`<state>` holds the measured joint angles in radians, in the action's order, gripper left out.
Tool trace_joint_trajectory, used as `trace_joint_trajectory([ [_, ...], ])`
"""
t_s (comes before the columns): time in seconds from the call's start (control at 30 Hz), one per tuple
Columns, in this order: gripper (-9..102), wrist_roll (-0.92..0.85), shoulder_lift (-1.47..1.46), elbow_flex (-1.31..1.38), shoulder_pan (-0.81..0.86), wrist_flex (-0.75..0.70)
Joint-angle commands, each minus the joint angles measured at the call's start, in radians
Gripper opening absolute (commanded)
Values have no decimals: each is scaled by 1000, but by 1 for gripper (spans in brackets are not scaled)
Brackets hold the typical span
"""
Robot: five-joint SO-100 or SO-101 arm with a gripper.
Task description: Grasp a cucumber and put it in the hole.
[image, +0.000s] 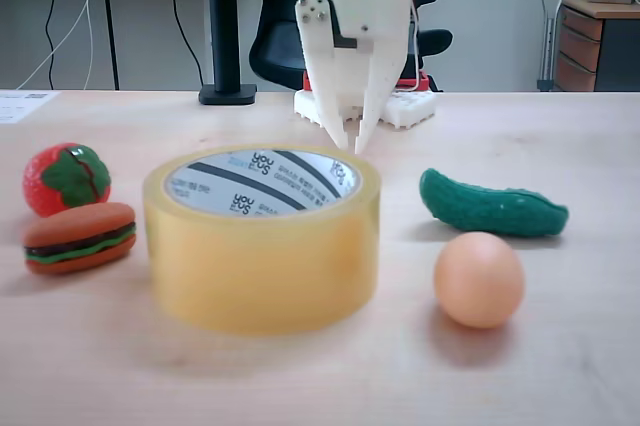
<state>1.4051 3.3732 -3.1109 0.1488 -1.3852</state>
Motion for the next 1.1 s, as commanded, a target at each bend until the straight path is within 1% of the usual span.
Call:
trace_joint_trajectory([
  [0.0,0,69,-2,6,-9,-5],
  [0.53,0,77,-2,6,-9,-2],
  [0.67,0,69,-2,40,-9,64],
  [0.8,0,8,-2,117,-11,140],
  [0.9,0,-26,-20,187,-18,146],
  [1.0,0,-63,-130,298,-20,150],
  [1.07,0,-109,-267,402,-20,158],
])
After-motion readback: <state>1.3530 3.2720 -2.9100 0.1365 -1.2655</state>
